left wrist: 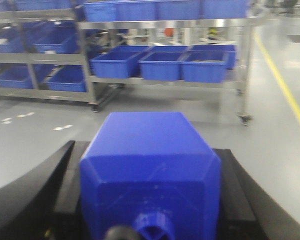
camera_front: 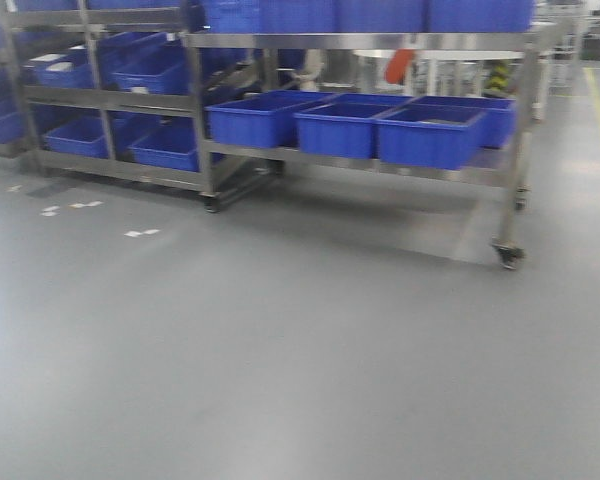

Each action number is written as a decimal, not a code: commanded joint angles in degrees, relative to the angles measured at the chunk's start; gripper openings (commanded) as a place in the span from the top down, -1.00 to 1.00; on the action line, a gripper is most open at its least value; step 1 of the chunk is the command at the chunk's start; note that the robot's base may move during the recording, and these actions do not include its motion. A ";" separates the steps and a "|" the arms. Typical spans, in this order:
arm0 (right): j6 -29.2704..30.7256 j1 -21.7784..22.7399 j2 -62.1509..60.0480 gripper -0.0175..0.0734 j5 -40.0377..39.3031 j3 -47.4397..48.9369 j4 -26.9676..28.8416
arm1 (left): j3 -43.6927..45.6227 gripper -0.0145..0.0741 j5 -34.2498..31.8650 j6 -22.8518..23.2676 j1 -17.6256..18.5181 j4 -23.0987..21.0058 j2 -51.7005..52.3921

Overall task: Pick and sort blue part to right shelf
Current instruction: 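Drive the base to the shelf of blue bins holding both parts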

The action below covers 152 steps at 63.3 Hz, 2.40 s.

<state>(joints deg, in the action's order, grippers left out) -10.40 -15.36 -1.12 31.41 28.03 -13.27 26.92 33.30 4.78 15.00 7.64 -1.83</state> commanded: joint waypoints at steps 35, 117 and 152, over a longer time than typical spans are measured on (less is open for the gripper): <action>0.30 0.15 -0.27 0.10 -5.20 1.62 -1.04 | 1.58 -0.20 -5.04 0.47 0.08 0.15 -0.86; 0.30 0.15 -0.27 0.10 -5.20 1.62 -1.04 | 1.58 -0.20 -5.04 0.47 -0.05 0.15 -0.86; 0.30 0.15 -0.27 0.10 -5.20 1.62 -1.04 | 1.58 -0.20 -5.04 0.47 -0.05 0.15 -0.86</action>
<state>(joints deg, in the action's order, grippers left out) -10.40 -15.47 -1.12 31.41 28.03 -13.31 26.92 33.30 4.78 15.00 7.64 -1.83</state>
